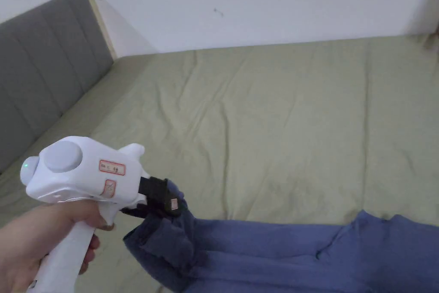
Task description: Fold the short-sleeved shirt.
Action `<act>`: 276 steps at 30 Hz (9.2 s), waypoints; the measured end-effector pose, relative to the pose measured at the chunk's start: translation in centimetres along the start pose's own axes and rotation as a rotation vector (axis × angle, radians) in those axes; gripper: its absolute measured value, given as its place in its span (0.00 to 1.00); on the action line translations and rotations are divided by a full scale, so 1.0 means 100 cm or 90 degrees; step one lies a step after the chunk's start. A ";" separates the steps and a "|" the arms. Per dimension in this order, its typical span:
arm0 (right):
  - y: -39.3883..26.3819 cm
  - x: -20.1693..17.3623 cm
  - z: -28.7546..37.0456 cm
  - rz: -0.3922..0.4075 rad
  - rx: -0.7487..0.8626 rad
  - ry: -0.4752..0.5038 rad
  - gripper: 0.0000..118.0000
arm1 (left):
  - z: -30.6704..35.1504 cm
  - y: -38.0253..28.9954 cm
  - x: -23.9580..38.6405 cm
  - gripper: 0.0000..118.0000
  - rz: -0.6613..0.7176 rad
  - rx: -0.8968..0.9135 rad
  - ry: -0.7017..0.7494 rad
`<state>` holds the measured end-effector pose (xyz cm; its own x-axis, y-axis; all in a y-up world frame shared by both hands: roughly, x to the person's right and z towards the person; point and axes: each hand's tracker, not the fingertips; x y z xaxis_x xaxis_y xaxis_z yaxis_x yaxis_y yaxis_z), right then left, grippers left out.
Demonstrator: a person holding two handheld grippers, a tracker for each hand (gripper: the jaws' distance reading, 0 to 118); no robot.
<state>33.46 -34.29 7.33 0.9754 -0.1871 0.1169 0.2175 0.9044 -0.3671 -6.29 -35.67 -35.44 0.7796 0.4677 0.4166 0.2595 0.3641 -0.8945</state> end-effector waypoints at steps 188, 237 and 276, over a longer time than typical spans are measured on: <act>-0.017 -0.058 -0.173 0.064 -0.221 0.109 0.00 | 0.068 0.027 -0.302 0.93 -0.046 0.092 0.671; 0.042 -0.016 -0.074 0.051 0.159 -0.218 0.00 | -0.007 -0.156 0.196 0.00 -0.281 0.653 0.291; 0.038 -0.039 -0.078 0.052 0.172 -0.178 1.00 | 0.000 -0.161 0.184 1.00 -0.258 0.653 0.283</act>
<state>30.76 -33.13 -1.69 0.9334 -0.0321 0.3574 0.0854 0.9872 -0.1343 3.85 -32.89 -13.36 0.9279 -0.0764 0.3650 0.1124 0.9905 -0.0786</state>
